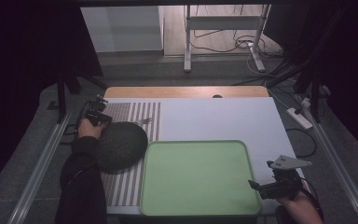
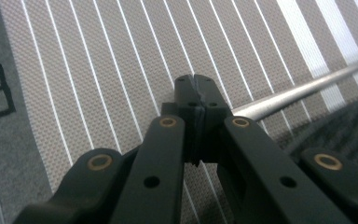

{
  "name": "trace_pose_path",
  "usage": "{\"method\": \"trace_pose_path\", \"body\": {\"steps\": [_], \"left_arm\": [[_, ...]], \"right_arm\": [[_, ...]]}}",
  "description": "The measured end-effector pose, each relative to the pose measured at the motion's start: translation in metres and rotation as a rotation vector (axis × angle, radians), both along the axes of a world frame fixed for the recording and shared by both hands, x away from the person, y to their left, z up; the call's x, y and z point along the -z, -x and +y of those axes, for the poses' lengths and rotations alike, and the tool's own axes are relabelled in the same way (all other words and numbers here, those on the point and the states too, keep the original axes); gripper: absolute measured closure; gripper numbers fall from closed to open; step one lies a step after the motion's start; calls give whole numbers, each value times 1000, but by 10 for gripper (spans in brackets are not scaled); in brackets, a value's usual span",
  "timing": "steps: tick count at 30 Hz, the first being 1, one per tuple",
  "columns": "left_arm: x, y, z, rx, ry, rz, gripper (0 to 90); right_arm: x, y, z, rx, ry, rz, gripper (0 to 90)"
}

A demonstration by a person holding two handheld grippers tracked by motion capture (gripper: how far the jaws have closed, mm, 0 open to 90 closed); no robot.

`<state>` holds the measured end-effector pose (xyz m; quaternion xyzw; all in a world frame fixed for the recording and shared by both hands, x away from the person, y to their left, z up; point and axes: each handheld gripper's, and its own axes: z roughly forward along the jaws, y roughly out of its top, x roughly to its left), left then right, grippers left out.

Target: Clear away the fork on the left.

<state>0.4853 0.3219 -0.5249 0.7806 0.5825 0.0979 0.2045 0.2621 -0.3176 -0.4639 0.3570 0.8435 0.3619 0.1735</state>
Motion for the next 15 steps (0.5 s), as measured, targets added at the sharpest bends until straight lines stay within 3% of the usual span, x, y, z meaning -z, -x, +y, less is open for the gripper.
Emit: {"method": "trace_pose_path", "body": {"steps": [7, 15], "left_arm": [[-4, 8, 2, 52, 1, 70, 892], [-5, 9, 2, 61, 5, 92, 893]], "right_arm": [[0, 1, 1, -11, 9, -3, 13], [0, 1, 2, -18, 18, -3, 13]]}}
